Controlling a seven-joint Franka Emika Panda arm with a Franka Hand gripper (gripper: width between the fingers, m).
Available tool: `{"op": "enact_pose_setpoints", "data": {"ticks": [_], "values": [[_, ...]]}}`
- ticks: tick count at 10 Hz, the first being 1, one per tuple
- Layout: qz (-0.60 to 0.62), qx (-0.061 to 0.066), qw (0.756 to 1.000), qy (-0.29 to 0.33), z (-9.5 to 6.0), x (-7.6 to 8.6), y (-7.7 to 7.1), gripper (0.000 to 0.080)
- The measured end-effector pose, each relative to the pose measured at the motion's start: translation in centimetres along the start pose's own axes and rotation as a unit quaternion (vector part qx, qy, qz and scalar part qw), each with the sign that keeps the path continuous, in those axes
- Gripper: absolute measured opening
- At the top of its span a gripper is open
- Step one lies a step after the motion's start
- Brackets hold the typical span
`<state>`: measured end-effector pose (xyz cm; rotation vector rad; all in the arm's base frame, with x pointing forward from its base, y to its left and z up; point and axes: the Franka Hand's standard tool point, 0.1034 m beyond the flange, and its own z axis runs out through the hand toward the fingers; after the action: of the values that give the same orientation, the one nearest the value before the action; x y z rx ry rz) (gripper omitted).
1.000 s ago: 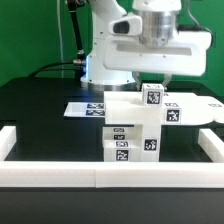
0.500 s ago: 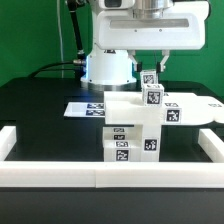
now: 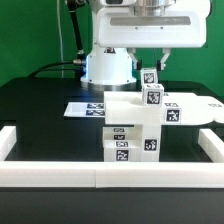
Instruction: Assemble chair
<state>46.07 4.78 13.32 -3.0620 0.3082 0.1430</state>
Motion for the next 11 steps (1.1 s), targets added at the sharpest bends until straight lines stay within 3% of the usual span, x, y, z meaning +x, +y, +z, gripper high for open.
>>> {"op": "enact_pose_setpoints", "data": {"ticks": [3, 7, 11], "values": [[-0.023, -0.002, 1.000, 0.008, -1.1, 2.4, 0.1, 0.0285], [-0.023, -0.004, 1.000, 0.007, -0.9, 2.4, 0.2, 0.0285], [-0.067, -0.016, 0.998, 0.010, -1.1, 3.4, 0.1, 0.0285]]}}
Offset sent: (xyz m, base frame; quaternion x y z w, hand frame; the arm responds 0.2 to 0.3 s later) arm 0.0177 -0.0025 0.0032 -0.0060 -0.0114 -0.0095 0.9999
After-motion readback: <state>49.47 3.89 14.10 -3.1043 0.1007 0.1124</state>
